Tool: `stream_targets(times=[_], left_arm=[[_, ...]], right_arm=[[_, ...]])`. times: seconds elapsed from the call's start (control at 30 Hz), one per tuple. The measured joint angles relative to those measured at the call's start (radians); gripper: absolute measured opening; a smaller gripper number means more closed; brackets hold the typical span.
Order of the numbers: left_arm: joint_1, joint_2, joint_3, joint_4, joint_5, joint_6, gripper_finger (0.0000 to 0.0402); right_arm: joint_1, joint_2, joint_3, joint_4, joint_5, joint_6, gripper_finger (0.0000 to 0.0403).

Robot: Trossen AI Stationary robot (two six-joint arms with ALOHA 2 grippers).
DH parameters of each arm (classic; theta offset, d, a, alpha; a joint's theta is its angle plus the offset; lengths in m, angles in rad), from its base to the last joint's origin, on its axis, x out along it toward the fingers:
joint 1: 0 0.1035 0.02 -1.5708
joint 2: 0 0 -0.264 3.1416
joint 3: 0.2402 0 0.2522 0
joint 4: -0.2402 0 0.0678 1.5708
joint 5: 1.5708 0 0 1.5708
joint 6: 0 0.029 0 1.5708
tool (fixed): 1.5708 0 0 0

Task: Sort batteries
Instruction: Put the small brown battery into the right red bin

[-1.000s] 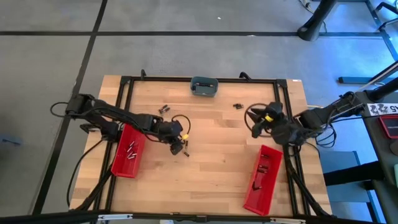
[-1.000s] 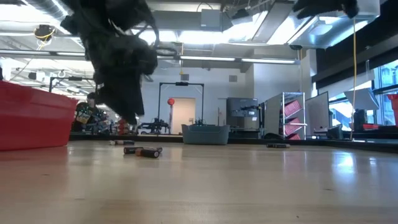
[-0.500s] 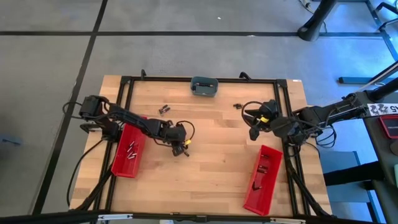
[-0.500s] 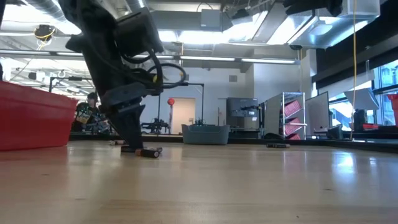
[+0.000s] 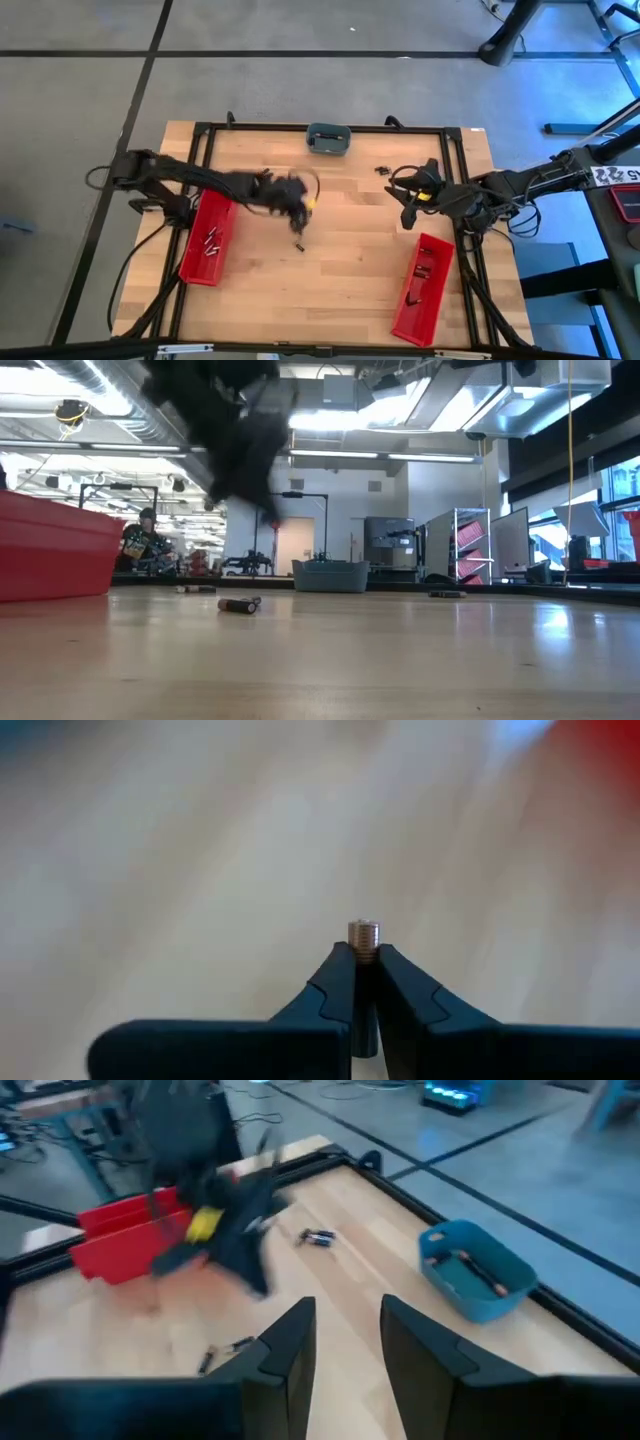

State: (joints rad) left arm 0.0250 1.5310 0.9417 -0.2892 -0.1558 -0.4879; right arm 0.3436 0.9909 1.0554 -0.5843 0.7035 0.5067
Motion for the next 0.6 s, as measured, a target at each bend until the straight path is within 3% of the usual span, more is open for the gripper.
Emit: stream_targets(times=[0.1,0.33,0.47,0.6], left_arm=[[0.060,-0.063,0.029,0.191,0.009,0.024,0.0012],[0.157,-0.113,0.053,0.813,0.184,-0.039,0.0012],[0.161,-0.104,0.052,0.972,0.191,-0.077,0.0012],[0.149,-0.104,0.053,0.976,0.192,-0.082,0.0012]], right_arm=[[-0.069,0.000,0.000,0.026,-0.118,-0.018,0.0115],[-0.293,0.064,-0.005,0.184,-0.509,-0.141,0.0120],[-0.385,0.153,-0.005,0.413,-0.661,-0.189,0.0151],[-0.426,0.254,-0.005,0.709,-0.679,-0.197,0.0184]])
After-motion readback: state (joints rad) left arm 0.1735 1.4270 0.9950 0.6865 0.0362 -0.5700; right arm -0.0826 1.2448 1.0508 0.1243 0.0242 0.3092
